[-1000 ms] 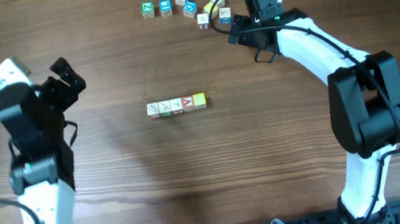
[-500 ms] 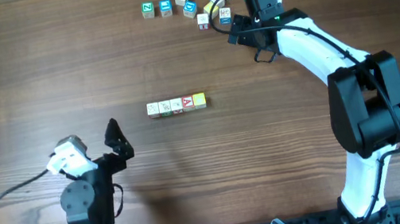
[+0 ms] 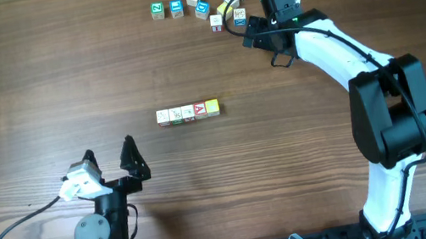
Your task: Form a horizontal line
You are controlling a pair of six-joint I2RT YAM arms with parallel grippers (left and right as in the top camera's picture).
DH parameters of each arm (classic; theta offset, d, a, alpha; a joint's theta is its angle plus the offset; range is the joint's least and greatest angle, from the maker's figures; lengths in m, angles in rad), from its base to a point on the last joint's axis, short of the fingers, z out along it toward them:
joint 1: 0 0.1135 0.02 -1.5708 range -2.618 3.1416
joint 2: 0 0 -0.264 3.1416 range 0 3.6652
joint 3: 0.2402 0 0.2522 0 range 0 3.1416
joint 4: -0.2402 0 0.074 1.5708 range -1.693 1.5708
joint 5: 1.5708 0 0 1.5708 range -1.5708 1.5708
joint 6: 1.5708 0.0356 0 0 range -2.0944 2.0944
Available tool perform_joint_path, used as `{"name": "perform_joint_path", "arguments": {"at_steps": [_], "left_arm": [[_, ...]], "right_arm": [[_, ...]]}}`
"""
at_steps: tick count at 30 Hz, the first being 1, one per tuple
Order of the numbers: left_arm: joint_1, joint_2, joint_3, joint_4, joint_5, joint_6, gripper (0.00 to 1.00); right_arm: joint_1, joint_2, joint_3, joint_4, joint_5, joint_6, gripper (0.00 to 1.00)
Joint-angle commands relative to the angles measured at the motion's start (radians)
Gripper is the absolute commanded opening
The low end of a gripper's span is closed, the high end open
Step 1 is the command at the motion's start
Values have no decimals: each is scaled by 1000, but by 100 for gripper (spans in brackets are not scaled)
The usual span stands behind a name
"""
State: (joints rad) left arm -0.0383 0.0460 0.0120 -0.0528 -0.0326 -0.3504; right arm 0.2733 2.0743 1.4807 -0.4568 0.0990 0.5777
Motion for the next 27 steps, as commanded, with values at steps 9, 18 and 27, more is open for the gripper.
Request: {"name": "perform_joint_path", "arguments": {"at_steps": [9, 18, 27], "left_arm": [[114, -41, -6, -19, -3, -2, 100], [114, -42, -6, -17, -3, -2, 100], [114, -41, -6, -16, -3, -2, 100]], "right_arm": [[2, 18, -2, 0, 21, -1, 100], [2, 18, -2, 0, 21, -2, 100], [2, 18, -2, 0, 21, -2, 100]]}}
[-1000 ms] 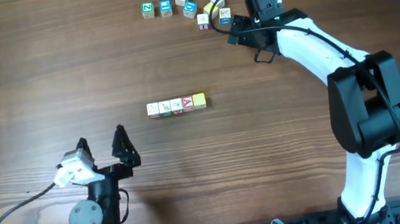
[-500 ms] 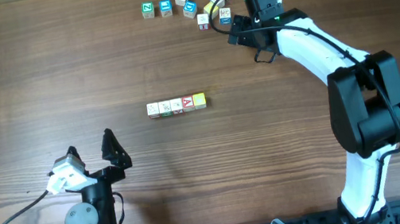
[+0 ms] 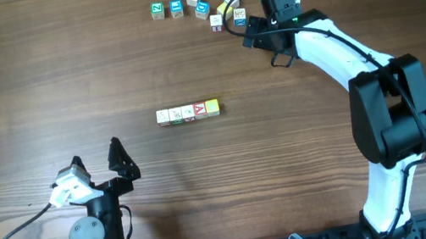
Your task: Form a horizontal line
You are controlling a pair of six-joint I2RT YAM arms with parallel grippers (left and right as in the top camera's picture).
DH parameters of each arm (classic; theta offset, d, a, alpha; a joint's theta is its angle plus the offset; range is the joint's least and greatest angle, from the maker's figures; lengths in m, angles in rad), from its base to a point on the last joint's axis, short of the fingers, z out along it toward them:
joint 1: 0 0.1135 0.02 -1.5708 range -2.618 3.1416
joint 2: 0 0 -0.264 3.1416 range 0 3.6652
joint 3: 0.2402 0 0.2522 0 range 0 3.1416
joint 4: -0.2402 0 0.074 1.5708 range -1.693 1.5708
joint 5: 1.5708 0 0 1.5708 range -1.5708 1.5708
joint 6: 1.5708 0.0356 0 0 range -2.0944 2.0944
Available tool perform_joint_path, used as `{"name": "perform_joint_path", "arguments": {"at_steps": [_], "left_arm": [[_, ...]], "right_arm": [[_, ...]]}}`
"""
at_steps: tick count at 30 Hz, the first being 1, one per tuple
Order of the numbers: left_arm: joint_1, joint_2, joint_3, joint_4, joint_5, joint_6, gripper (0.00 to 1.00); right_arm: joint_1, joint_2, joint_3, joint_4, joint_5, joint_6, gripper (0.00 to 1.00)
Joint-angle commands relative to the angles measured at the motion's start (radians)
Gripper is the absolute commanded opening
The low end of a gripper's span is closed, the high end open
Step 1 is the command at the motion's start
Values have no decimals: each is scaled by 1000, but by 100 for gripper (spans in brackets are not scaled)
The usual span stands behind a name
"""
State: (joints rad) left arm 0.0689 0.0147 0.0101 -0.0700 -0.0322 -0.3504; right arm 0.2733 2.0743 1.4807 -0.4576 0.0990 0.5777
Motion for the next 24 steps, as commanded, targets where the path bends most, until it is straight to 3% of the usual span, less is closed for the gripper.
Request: {"name": "perform_joint_path", "arguments": {"at_steps": [1, 4, 10, 24], "left_arm": [[7, -10, -5, 1, -3, -2, 100], [7, -5, -5, 0, -3, 7, 100], [7, -4, -5, -2, 16, 191, 100], [7, 53, -5, -2, 16, 242, 100]], "right_arm": [[2, 18, -2, 1, 21, -1, 100], [2, 18, -2, 1, 21, -1, 100], [2, 18, -2, 1, 21, -2, 100], [2, 18, -2, 2, 21, -1, 100]]}}
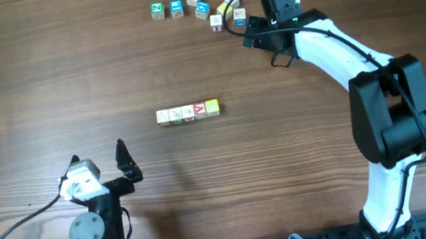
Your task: Form a horizontal line
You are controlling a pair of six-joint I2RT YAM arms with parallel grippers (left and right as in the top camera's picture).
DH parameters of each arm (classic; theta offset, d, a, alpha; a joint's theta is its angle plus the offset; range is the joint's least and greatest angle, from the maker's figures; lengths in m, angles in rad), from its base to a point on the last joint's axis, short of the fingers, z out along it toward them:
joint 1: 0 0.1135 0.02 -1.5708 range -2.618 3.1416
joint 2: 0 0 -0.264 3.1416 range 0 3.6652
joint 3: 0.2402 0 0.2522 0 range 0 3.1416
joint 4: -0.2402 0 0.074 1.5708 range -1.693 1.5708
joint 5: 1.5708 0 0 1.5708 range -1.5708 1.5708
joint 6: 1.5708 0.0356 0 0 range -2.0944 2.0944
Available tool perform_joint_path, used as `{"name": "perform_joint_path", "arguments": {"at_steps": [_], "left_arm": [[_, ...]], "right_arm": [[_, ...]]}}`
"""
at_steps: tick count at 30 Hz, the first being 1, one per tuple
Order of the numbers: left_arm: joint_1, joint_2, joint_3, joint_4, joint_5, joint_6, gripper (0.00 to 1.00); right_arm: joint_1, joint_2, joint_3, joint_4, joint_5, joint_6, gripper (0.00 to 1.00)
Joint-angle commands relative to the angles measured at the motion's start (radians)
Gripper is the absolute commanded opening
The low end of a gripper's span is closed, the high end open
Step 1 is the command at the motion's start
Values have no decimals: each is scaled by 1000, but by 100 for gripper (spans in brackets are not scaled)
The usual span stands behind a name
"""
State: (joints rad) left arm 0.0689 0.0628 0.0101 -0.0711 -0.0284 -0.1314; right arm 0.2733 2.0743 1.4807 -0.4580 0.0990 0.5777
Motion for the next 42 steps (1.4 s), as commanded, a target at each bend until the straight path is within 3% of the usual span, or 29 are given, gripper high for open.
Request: {"name": "perform_joint_path", "arguments": {"at_steps": [1, 29, 33, 42], "left_arm": [[7, 5, -5, -1, 12, 23, 100], [7, 5, -5, -1, 12, 23, 100], [7, 5, -5, -1, 12, 23, 100], [7, 5, -5, -1, 12, 23, 100]], "right_arm": [[2, 18, -2, 2, 21, -1, 100], [2, 9, -2, 4, 21, -1, 100], [19, -85, -2, 1, 21, -1, 100], [38, -573, -2, 0, 21, 0, 100]]}}
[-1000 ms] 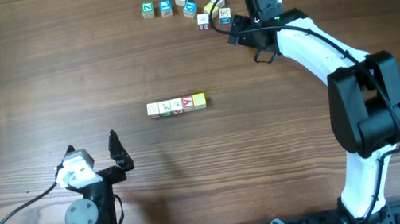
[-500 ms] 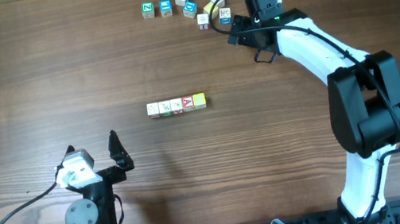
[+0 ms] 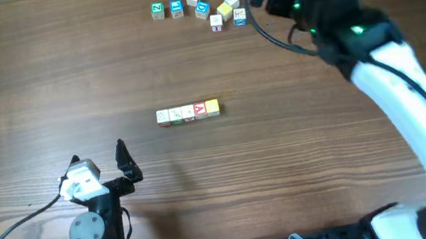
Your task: Form a horizontal line
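Observation:
A short row of several small letter blocks [image 3: 188,112] lies side by side at the table's middle, running left to right. More loose blocks [image 3: 201,8] are scattered at the far edge, among them a blue one and a white one [image 3: 239,15] at the right end. My right arm rises high over the far right, just right of that scatter. Its fingers are hidden under the wrist, so their state does not show. My left gripper [image 3: 99,159] stands open and empty near the front left, well short of the row.
A black cable [image 3: 16,232] trails from the left arm's base across the front left. The right arm's white link [image 3: 416,104] crosses the right side of the view. Bare wooden table [image 3: 35,79] lies between the row and the far blocks.
My right arm has lifted from the right end of the far scatter and now stands much higher and closer to the overhead camera. The left gripper and the middle row have not moved.
My right gripper stayed low at the right end of the far scatter through all three earlier moments and is now raised. My left gripper, open throughout, stood front left, was then slightly further left, then a little back right, where it still is. The row is unchanged.

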You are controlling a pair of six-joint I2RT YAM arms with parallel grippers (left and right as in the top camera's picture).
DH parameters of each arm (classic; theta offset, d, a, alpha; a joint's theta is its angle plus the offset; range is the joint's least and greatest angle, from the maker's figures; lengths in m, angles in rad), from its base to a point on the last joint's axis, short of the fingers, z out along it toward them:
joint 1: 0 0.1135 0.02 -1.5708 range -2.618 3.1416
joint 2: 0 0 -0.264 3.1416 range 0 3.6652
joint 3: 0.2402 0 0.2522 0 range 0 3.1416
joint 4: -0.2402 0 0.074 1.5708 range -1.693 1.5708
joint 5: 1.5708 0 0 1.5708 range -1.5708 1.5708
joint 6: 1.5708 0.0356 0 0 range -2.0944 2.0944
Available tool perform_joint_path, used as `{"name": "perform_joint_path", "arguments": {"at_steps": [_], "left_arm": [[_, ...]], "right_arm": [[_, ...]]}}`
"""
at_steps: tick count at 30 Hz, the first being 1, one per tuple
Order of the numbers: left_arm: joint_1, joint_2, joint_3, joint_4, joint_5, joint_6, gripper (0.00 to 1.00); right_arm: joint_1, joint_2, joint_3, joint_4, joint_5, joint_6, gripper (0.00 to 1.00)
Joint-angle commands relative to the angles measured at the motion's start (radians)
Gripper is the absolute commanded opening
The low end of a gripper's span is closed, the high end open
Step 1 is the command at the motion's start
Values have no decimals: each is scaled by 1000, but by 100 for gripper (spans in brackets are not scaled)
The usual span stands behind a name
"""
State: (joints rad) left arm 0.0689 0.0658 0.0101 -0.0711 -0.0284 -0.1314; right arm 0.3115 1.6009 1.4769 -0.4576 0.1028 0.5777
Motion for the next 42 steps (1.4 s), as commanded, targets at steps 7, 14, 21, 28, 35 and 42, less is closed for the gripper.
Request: {"name": "perform_joint_path", "arguments": {"at_steps": [7, 14, 21, 28, 35, 42], "left_arm": [[7, 2, -5, -1, 12, 23, 100], [7, 2, -5, -1, 12, 23, 100], [7, 2, -5, -1, 12, 23, 100], [7, 2, -5, -1, 12, 23, 100], [7, 2, -5, -1, 12, 23, 100], [7, 2, -5, -1, 12, 23, 100]], "right_arm": [[0, -439, 2, -26, 17, 1, 100], [0, -439, 2, -63, 17, 1, 100], [0, -410, -3, -276, 17, 1, 100], [0, -439, -72, -198, 17, 2, 100], [-1, -583, -468, 156, 17, 1, 100], [-40, -903, -887, 409, 17, 2, 100]]}}
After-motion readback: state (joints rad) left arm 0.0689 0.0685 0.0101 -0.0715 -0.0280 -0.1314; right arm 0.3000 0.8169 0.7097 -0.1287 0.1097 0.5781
